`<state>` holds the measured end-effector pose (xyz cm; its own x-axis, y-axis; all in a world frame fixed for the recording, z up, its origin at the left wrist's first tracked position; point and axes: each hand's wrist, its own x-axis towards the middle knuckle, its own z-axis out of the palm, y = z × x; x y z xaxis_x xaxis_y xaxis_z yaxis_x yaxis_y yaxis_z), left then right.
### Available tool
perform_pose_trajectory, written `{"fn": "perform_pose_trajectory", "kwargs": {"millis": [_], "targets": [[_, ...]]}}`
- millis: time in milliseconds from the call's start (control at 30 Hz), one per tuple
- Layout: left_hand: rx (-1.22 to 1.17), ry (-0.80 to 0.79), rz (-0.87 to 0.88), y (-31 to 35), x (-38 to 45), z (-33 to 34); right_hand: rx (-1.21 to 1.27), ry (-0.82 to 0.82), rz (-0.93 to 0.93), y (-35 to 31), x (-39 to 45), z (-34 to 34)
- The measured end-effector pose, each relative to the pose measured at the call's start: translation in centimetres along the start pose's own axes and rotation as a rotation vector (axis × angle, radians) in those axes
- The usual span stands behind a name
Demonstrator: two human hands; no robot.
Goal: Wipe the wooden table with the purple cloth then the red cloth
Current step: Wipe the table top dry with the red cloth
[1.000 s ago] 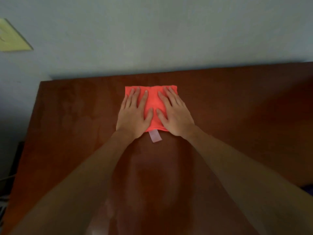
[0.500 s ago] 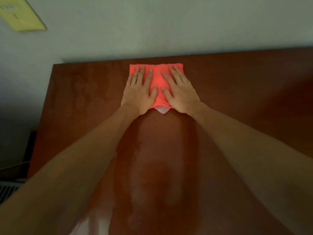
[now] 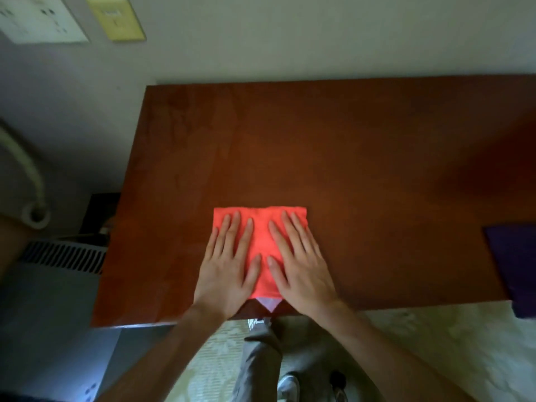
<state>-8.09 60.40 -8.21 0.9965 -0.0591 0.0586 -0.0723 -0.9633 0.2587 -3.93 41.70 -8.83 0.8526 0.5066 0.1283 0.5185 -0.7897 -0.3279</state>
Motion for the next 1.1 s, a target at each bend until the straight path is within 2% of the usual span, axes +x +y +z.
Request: {"fn": "perform_pose_trajectory", "kwargs": {"millis": [200, 500, 800, 1100], "targets": [[0.004, -0.03, -0.054, 0.5, -5.3, -0.1, -0.004, -0.034, -0.004, -2.6, -4.0, 0.4], [-0.023, -0.001, -0.03, -1.7, -1.9, -0.3, -0.02, -0.017, -0.02, -1.6, -0.2, 1.0], [-0.009, 0.073, -0.007, -9.4, 14.1, -0.9, 0.032, 0.084, 0.016, 1.2, 16.6, 3.0], [0.065, 0.082, 0.045, -18.0, 31.8, -1.5, 0.037, 0.164, 0.03, 4.5, 34.9, 4.6]]}}
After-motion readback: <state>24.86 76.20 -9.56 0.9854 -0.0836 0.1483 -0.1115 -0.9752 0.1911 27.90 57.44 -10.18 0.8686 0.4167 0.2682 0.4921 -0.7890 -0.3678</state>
